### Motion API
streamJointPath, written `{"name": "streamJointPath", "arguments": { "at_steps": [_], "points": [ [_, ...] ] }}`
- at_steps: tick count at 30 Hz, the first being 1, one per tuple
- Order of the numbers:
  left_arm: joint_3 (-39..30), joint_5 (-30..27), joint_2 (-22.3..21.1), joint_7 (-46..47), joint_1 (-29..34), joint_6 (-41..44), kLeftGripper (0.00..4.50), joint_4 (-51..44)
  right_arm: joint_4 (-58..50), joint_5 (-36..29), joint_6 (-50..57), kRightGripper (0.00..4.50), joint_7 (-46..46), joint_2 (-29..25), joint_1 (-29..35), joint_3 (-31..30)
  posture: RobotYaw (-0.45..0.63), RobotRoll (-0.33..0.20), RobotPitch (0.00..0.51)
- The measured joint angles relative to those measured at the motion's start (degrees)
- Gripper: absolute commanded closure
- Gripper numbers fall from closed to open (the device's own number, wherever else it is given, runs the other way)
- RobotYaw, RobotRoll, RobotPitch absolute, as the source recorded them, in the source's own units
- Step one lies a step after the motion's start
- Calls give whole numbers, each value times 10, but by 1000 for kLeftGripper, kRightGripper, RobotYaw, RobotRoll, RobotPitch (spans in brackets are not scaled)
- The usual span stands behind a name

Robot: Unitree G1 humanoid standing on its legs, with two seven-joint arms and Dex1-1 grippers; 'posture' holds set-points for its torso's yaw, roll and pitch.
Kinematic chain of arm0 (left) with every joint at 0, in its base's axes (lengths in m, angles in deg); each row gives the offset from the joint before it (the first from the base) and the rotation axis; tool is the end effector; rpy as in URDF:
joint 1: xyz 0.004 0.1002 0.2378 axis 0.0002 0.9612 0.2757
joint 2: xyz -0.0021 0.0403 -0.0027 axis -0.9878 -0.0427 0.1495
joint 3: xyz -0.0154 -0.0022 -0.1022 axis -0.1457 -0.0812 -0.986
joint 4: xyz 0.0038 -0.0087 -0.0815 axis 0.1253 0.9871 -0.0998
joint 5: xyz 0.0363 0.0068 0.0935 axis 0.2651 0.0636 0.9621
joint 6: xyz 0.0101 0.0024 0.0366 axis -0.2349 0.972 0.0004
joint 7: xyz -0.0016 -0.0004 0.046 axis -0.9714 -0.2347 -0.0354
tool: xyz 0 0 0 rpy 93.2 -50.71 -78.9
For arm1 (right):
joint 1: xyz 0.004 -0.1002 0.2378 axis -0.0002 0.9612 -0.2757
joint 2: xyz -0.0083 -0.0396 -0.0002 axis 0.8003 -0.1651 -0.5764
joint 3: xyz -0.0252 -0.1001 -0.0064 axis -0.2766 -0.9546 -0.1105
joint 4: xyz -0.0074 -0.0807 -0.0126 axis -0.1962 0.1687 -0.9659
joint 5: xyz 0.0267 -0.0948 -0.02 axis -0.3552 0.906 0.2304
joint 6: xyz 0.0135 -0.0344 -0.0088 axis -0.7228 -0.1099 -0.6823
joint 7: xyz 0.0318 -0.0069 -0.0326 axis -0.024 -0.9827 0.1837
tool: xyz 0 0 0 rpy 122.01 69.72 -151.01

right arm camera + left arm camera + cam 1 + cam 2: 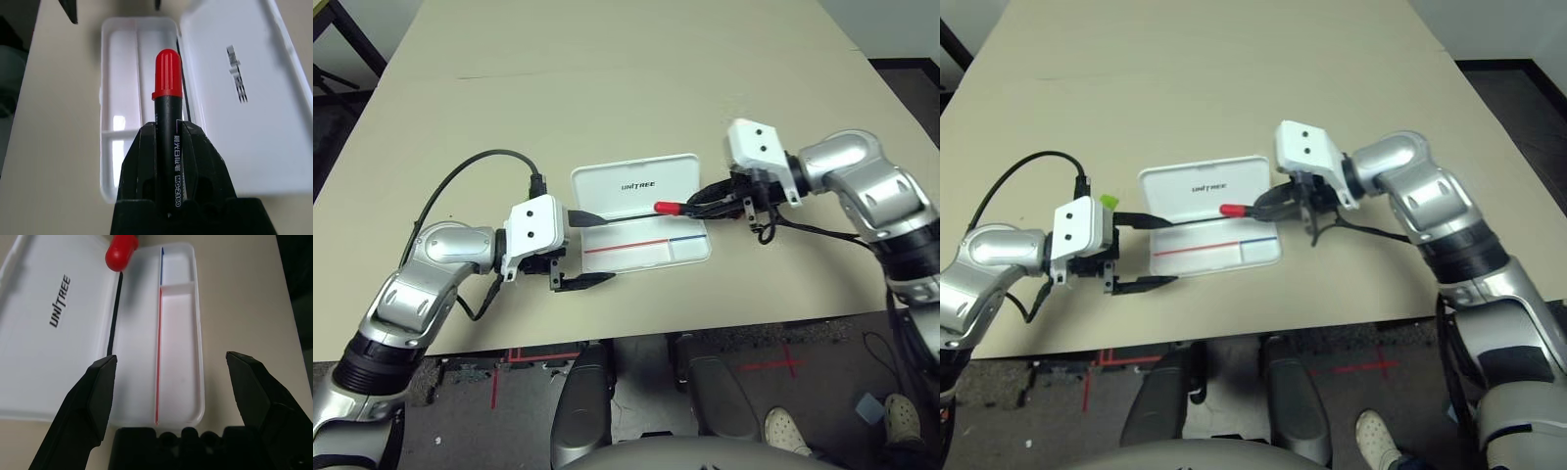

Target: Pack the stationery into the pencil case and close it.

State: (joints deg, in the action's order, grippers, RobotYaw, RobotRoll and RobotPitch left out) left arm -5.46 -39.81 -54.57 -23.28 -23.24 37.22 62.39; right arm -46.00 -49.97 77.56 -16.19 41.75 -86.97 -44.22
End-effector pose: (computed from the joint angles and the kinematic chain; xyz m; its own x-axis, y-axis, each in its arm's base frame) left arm 0.2259 0.2271 0.1830 0.3446 -0.8232 -0.4511 0.9137 0.1840 0.3623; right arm 0.3120 -0.1603 0.2285 0.0868 0.8321 -0.5477 -0.9450 -0.1052 -0.3096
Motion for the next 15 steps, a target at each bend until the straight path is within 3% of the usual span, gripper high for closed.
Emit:
{"name": "streamJointPath", "arguments": {
  "at_steps": [15],
  "points": [
    [-1, 17, -20, 0, -1, 0, 0, -14, 53, 90, -38, 3997, 4, 77, -15, -43, 52, 0, 189]
  ]
}}
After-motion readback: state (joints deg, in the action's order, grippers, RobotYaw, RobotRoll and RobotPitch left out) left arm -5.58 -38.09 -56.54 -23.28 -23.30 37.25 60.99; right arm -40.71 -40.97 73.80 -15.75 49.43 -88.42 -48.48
